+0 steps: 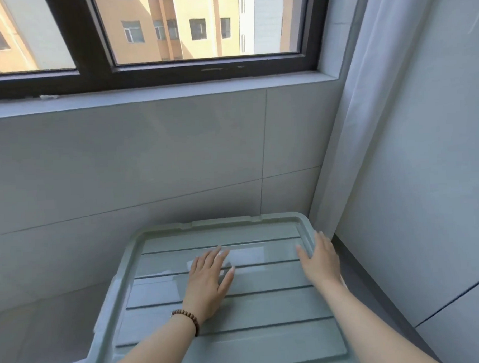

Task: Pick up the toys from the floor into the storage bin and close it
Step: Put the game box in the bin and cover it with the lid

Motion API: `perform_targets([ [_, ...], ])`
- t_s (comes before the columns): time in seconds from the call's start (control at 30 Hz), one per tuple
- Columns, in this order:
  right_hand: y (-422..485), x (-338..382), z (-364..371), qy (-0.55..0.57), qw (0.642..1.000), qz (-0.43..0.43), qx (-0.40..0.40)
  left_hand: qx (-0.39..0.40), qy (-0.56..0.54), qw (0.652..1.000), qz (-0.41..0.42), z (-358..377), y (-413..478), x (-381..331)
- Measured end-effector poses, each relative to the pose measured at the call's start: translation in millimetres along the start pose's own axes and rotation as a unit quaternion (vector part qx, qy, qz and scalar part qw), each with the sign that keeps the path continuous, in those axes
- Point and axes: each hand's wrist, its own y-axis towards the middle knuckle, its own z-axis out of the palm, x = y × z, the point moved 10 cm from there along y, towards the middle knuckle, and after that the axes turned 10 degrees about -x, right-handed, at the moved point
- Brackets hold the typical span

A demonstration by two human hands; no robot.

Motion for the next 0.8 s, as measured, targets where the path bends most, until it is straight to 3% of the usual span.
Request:
perform_targets([
  [0.13, -20.0, 99.1, 31.3, 0.009, 0.991, -0.116, 0.063, -0.026, 0.04, 0.985, -0.167, -68.3, -43.5, 138.3],
  [0.23, -49.3, 173.2, 69.9, 0.009, 0.973, -0.2, 0.118, -0.013, -0.034, 0.939, -0.343, -92.1, -102.3, 217.7],
  [0.3, -76.6, 218.0, 98.4, 0.038, 0.96, -0.227, 0.158, 0.025, -0.186, 0.885, -0.427, -77.0, -132.8, 234.8],
  [0.4, -125.5, 271.4, 144.5, 0.103, 0.94, -0.236, 0.225, 0.054, -0.387, 0.768, -0.507, -44.5, -152.5, 232.6],
  [0.47, -154.6, 297.4, 174.9, 0.103, 0.926, -0.257, 0.257, 0.073, -0.429, 0.722, -0.538, -28.7, -159.3, 235.1],
  [0.57, -177.3, 318.9, 211.9, 0.051, 0.906, -0.298, 0.296, 0.145, -0.438, 0.707, -0.536, -11.6, -164.4, 238.1],
  [0.67, -182.5, 324.3, 227.2, 0.039, 0.899, -0.31, 0.305, 0.19, -0.505, 0.666, -0.515, -1.3, -167.8, 224.8],
  [0.73, -183.2, 325.1, 227.9, 0.065, 0.903, -0.302, 0.297, 0.164, -0.534, 0.661, -0.501, -4.1, -164.5, 224.0],
  [0.8, -183.7, 324.9, 229.0, 0.073, 0.904, -0.298, 0.298, 0.08, -0.512, 0.693, -0.501, -15.2, -158.5, 240.5],
])
